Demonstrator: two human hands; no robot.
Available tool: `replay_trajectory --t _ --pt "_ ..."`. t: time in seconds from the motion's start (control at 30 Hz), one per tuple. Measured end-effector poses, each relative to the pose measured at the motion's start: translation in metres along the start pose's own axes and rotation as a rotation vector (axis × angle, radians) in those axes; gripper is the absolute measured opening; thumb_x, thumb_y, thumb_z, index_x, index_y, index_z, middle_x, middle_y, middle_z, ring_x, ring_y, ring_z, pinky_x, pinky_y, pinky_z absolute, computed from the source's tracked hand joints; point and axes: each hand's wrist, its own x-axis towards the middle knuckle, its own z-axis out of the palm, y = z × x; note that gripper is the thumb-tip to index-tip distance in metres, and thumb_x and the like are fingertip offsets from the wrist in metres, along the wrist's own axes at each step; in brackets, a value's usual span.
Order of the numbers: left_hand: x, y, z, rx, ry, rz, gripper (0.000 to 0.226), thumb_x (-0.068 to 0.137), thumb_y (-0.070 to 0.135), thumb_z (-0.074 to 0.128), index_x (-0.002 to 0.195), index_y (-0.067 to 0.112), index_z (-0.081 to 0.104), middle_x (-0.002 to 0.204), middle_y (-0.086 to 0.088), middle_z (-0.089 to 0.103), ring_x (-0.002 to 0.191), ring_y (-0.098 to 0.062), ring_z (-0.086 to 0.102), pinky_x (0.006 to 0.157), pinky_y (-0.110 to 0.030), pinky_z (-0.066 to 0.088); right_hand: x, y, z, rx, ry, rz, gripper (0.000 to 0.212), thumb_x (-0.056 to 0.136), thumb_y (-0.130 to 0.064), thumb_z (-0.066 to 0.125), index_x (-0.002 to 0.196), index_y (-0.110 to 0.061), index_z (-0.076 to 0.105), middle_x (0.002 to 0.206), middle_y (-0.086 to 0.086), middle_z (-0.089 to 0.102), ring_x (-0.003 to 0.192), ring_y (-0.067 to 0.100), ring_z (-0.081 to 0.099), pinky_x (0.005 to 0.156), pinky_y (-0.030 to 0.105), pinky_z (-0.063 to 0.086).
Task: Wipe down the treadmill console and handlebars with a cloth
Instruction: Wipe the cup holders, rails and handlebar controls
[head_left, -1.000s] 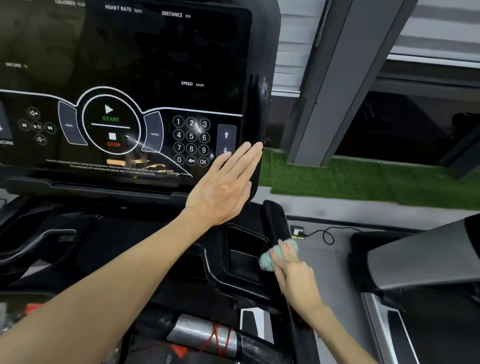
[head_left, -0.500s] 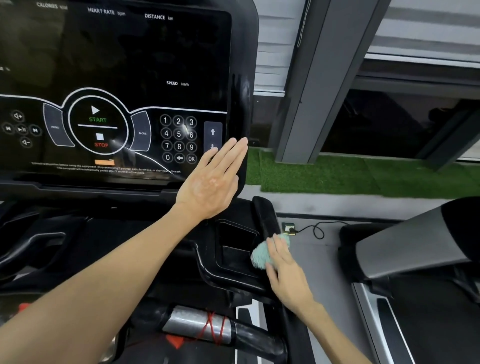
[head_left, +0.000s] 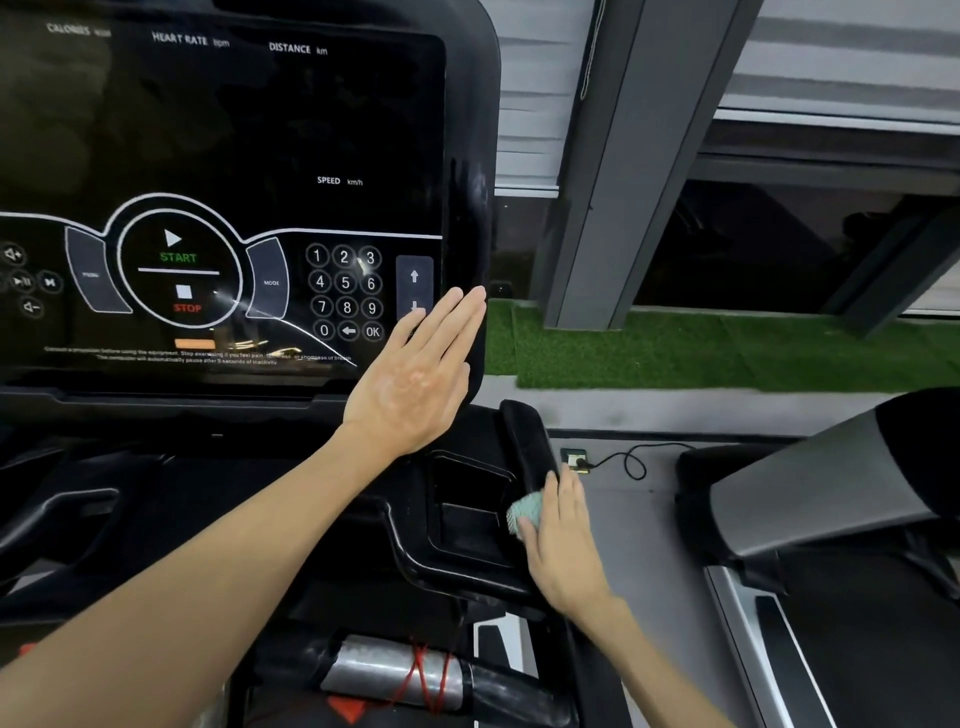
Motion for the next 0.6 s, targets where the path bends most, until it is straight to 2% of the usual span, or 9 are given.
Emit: replay_trajectory --t 0.1,0.2,0.27,0.33,0.43,0.47,0.53,0.6 --pt "0.001 0.000 0.002 0.007 0.000 0.000 0.062 0.101 0.023 0.034 0.155 0.003 0.012 0.164 -0.009 0.009 0.151 -0.023 0.013 0.118 -0.042 0.021 0.053 -0.001 0.004 -0.027 0.002 -0.016 0.061 0.101 -0.027 0.032 0.146 0.011 0.018 0.154 0.028 0.016 0.145 0.040 0.010 0.120 0.038 -0.001" --pt "0.001 -0.001 0.003 0.014 0.001 0.004 0.062 0.100 0.024 0.033 0.154 0.003 0.013 0.164 -0.009 0.010 0.151 -0.024 0.014 0.118 -0.042 0.021 0.104 -0.006 0.004 -0.095 -0.011 -0.044 0.056 0.100 -0.024 0.039 0.141 0.012 0.029 0.144 0.029 0.033 0.135 0.041 0.028 0.118 0.043 0.015" --pt "0.001 -0.001 0.003 0.024 0.000 0.005 0.062 0.100 0.024 0.033 0.154 0.003 0.012 0.164 -0.009 0.010 0.151 -0.023 0.014 0.118 -0.041 0.021 0.128 -0.013 -0.001 -0.126 -0.058 -0.062 0.047 0.099 -0.024 0.039 0.131 0.010 0.039 0.131 0.025 0.044 0.121 0.039 0.040 0.108 0.041 0.026" --pt "0.001 0.000 0.003 0.029 -0.004 0.004 0.062 0.100 0.024 0.033 0.155 0.003 0.012 0.164 -0.009 0.010 0.151 -0.023 0.013 0.118 -0.041 0.020 0.146 -0.016 -0.004 -0.135 -0.126 -0.031 0.045 0.100 -0.025 0.037 0.131 0.008 0.038 0.132 0.025 0.043 0.121 0.037 0.039 0.105 0.039 0.027" --pt "0.001 0.000 0.002 0.031 -0.005 0.000 0.062 0.100 0.023 0.034 0.155 0.003 0.013 0.164 -0.008 0.010 0.151 -0.022 0.013 0.119 -0.040 0.019 0.152 -0.013 -0.001 0.042 -0.147 0.087 0.067 0.097 -0.024 0.050 0.144 0.010 0.016 0.151 0.033 0.015 0.142 0.040 0.015 0.117 0.037 0.014" --pt "0.001 0.000 0.002 0.032 -0.001 0.000 0.062 0.100 0.023 0.034 0.155 0.003 0.014 0.164 -0.008 0.011 0.151 -0.022 0.013 0.119 -0.040 0.019 0.149 -0.010 0.001 0.110 -0.097 0.106 0.071 0.094 -0.023 0.057 0.143 0.011 0.018 0.150 0.032 0.018 0.142 0.040 0.016 0.116 0.036 0.015" --pt "0.000 0.000 0.001 0.036 0.000 -0.001 0.062 0.100 0.023 0.034 0.155 0.003 0.014 0.164 -0.008 0.011 0.151 -0.022 0.014 0.119 -0.040 0.020 0.139 -0.007 0.004 0.159 -0.018 0.115 0.056 0.091 -0.023 0.063 0.129 0.008 0.038 0.133 0.024 0.040 0.127 0.039 0.038 0.103 0.036 0.030" --pt "0.001 0.001 0.001 0.031 0.002 -0.002 0.062 0.100 0.023 0.034 0.155 0.003 0.014 0.164 -0.008 0.012 0.150 -0.023 0.015 0.118 -0.041 0.021 0.126 -0.008 -0.001 0.147 -0.003 0.070 0.039 0.091 -0.022 0.062 0.118 0.004 0.049 0.121 0.018 0.050 0.111 0.036 0.051 0.089 0.039 0.040"
